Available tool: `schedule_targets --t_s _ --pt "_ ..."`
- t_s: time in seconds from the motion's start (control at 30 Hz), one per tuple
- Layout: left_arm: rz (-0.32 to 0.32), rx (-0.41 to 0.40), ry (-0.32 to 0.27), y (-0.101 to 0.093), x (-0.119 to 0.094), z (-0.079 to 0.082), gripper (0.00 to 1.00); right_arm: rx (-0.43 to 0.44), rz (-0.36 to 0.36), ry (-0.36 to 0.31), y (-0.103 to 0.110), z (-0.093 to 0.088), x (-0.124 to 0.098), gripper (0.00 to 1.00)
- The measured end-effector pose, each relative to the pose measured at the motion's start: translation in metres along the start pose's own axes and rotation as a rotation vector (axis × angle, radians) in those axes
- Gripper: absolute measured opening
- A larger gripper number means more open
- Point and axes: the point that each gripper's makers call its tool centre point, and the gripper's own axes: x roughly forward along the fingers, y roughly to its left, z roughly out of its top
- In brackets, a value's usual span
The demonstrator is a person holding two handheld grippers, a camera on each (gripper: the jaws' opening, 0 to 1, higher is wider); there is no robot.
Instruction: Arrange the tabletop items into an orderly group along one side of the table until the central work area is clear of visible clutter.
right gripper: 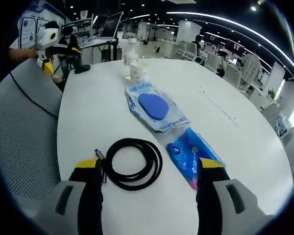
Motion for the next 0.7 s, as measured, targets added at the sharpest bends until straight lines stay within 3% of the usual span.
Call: schedule_targets --t_s 0.33,0.7 --pt "0.004 -0.002 0.000 0.001 0.000 0.000 1.00 -0.001 0.061 -0.016 0.028 -0.009 0.012 0.71" --pt "0.008 -0.003 0.005 0.002 -0.001 -0.001 0.99 -0.015 0.101 -0.013 0.047 -0.019 0.025 0.56"
